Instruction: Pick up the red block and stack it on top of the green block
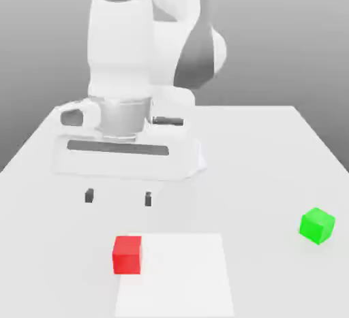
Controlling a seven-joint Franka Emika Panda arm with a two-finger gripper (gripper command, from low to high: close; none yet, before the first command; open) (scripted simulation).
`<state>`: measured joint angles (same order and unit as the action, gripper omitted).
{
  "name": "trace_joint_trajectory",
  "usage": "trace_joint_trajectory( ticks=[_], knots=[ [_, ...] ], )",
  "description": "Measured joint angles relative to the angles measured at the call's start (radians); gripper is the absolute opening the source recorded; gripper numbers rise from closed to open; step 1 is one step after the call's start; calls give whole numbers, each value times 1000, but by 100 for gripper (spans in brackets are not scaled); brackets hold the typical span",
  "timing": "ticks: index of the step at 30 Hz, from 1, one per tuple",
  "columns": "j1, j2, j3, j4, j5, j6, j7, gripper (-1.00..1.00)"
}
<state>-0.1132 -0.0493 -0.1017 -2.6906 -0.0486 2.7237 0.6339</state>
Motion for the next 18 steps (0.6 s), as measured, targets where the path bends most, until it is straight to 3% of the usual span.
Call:
trace_joint_trajectory(
  ticks=[8, 9, 15, 18],
  knots=[
    [-44, 288, 49, -16, 115, 221, -106, 0],
    [-49, 310, 54, -13, 119, 241, -109, -100],
    [-52, 322, 58, -11, 118, 250, -109, -100],
    [-44, 255, 47, -21, 103, 193, -97, -100]
  ],
)
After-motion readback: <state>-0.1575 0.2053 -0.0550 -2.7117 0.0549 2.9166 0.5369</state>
